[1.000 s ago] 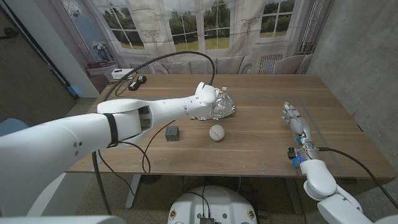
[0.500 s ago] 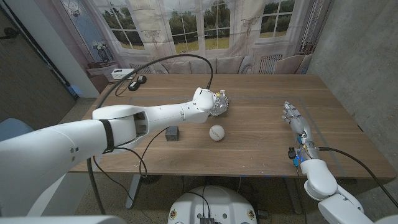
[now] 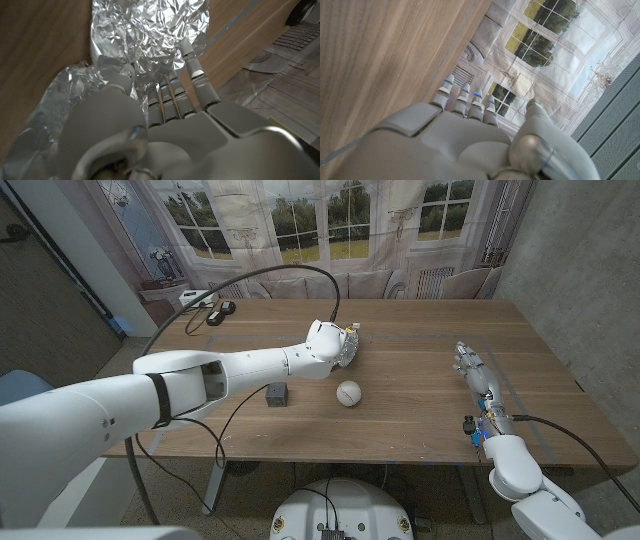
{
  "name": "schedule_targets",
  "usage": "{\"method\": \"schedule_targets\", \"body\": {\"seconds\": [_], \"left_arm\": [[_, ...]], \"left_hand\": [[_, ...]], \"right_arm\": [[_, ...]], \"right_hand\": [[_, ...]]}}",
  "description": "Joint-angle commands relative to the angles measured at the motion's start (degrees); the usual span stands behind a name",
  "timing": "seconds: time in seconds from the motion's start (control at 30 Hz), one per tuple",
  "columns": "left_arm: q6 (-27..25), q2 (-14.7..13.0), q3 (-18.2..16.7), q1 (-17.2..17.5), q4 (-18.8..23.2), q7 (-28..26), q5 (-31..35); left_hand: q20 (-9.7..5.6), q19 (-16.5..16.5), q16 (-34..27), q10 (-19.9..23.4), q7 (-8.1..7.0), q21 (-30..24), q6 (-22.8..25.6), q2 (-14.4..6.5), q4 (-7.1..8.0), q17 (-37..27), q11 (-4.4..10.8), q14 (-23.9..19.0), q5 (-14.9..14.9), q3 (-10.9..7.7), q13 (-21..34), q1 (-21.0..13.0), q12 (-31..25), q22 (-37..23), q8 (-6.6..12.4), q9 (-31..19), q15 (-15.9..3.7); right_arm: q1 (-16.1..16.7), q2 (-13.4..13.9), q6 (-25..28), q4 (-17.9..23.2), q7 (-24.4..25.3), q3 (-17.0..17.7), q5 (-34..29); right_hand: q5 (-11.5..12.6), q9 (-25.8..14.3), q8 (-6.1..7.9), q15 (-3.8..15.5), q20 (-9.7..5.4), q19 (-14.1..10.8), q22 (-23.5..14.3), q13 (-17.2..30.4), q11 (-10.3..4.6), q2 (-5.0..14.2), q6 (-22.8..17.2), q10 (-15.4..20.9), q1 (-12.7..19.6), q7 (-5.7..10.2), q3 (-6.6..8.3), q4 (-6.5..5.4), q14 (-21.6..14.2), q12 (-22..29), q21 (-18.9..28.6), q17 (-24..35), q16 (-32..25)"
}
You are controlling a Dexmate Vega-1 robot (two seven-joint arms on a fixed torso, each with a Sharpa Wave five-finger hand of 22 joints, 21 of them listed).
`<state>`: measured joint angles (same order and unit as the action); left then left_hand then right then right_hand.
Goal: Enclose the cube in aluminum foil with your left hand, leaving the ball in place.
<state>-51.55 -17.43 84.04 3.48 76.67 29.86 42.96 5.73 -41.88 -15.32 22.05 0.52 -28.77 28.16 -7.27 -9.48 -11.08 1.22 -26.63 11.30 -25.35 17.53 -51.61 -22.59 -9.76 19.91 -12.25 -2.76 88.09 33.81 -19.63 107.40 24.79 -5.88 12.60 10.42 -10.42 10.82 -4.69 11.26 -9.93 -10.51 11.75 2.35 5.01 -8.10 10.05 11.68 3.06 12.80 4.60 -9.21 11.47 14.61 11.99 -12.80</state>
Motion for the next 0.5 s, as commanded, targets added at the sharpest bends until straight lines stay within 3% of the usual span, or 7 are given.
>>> {"method": "schedule_targets", "body": {"seconds": [0.03,0.5], "left_arm": [[-3.61,-4.76,-0.42,-0.91,9.97,5.17,4.32],[-5.75,-11.64,-1.95,0.30,24.28,15.01,10.59]], "left_hand": [[-0.11,-0.44,-0.12,0.57,-0.32,0.05,0.88,0.25,0.27,-0.15,-0.11,-0.64,-0.10,-0.41,0.28,0.00,-0.18,-0.15,0.42,-0.24,-1.94],[-0.04,-0.28,0.07,0.71,-0.12,0.42,0.99,0.20,0.53,-0.24,-0.10,-0.74,-0.08,-0.60,0.49,0.31,-0.11,-0.17,0.25,-0.36,-1.88]], "right_arm": [[-0.21,0.08,-0.05,0.62,-0.08,-0.01,-0.55],[1.00,-0.10,1.12,3.17,0.85,0.63,-1.84]], "right_hand": [[0.35,-0.14,0.29,-0.02,0.05,-0.45,-0.19,0.01,0.01,0.00,-0.56,0.57,-0.37,0.12,-0.03,-0.28,-0.51,0.46,-0.18,0.12,-0.27],[0.36,-0.14,0.31,0.09,-0.02,-0.51,-0.20,0.01,0.02,-0.05,-0.67,0.53,-0.42,0.11,-0.01,-0.24,-0.45,0.40,-0.29,0.08,-0.16]]}}
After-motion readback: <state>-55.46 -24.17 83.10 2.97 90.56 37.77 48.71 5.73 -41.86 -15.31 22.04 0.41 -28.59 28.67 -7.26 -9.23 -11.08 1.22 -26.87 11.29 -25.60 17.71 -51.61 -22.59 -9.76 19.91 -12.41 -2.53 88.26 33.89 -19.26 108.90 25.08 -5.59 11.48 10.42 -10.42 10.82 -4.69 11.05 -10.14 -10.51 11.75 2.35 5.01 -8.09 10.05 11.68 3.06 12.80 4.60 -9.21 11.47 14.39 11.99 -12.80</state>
